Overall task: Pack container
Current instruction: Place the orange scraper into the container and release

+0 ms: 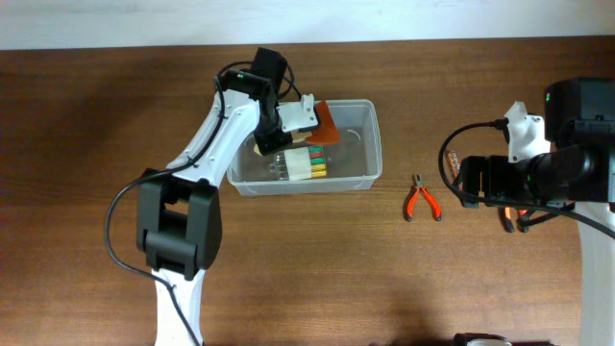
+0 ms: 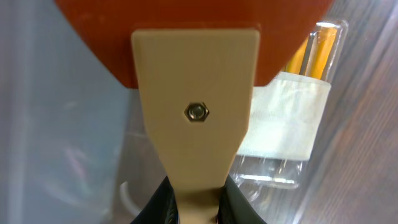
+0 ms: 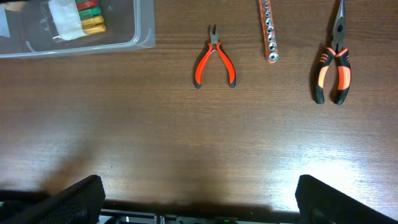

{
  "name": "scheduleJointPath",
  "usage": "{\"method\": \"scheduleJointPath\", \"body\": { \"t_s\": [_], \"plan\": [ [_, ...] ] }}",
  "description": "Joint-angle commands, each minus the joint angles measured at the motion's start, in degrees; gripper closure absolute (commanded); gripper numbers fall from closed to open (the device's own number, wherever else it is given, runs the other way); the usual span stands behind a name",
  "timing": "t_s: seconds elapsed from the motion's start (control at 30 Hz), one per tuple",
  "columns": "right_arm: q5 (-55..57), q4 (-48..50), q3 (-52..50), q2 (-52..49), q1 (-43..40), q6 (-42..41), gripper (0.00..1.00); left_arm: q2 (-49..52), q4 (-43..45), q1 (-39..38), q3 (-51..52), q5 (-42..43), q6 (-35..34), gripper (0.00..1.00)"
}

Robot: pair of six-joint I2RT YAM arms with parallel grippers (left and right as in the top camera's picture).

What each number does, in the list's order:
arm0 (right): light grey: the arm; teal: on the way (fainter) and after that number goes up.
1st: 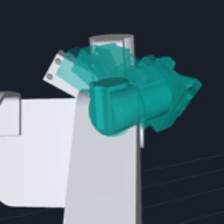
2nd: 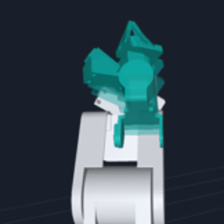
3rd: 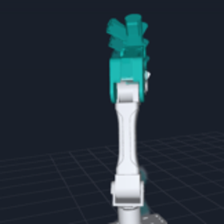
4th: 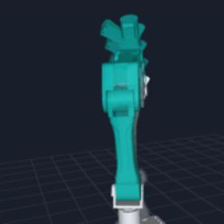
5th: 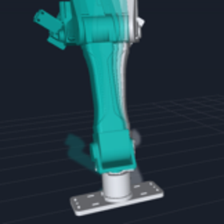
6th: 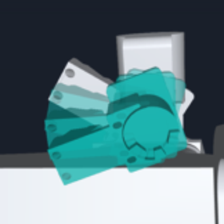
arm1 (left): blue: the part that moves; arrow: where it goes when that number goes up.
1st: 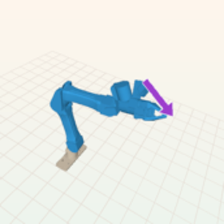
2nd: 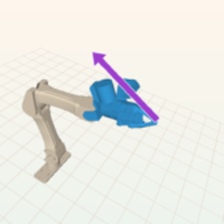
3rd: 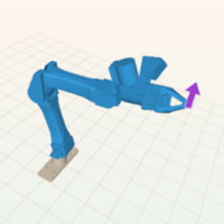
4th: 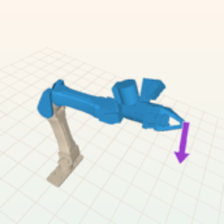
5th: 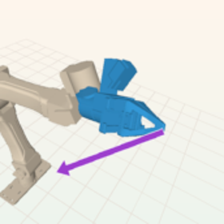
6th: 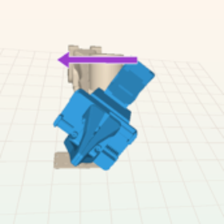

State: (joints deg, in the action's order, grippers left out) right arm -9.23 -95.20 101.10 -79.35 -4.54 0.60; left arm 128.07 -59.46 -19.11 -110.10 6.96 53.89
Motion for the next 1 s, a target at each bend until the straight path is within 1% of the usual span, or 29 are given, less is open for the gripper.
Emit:
{"method": "scheduleJointPath", "body": {
  "t_s": [0.0,0.23,0.27,0.3,0.33,0.37,0.4,0.53,0.7,0.73,0.8,0.97],
  "plan": [
    [0.76,0.04,0.07,-0.11,-0.33,-0.04,0.01,2.89,-0.2,0.04,-0.39,1.22,0.79,0.98],
    [0.76,0.02,0.07,-0.11,-0.33,-0.04,0.02,3.06,-0.35,0.04,-0.39,0.74,0.61,0.96],
    [0.76,0.02,0.07,-0.11,-0.33,-0.02,0.02,3.06,-0.37,0.04,-0.39,0.76,0.61,0.93],
    [0.76,0.02,0.07,-0.11,-0.33,-0.04,0.02,3.06,-0.44,0.04,-0.39,0.76,0.59,0.85],
    [0.76,0.02,0.07,-0.11,-0.33,-0.04,0.01,3.06,-0.57,0.04,-0.42,0.74,0.59,0.74],
    [0.76,0.02,0.07,-0.11,-0.33,-0.04,0.01,3.06,-0.68,0.04,-0.42,0.74,0.59,0.6],
    [0.76,0.02,0.07,-0.11,-0.33,-0.04,0.01,3.06,-0.81,0.04,-0.42,0.74,0.59,0.43],
    [0.94,-0.2,0.07,-0.11,-0.33,-0.02,0.01,2.78,-1.01,0.04,-0.55,-0.26,-0.83,0.32],
    [0.94,-0.2,0.07,-0.11,-0.37,-0.02,0.01,-0.15,-2.1,0.15,-3.02,-5.99,-6.16,0.19],
    [0.92,-0.17,0.07,-0.11,-0.37,-0.02,0.01,-1.27,-2.73,0.15,-3.65,-7.13,-6.64,0.15],
    [0.92,0.0,0.07,-0.11,-0.37,-0.04,0.01,-3.82,-3.39,0.24,-4.33,-9.66,-8.41,0.01],
    [0.92,2.93,0.07,-0.11,-0.37,-0.04,0.01,-11.76,-5.57,1.62,-4.39,-14.6,-19.02,0.01]
  ]
}}
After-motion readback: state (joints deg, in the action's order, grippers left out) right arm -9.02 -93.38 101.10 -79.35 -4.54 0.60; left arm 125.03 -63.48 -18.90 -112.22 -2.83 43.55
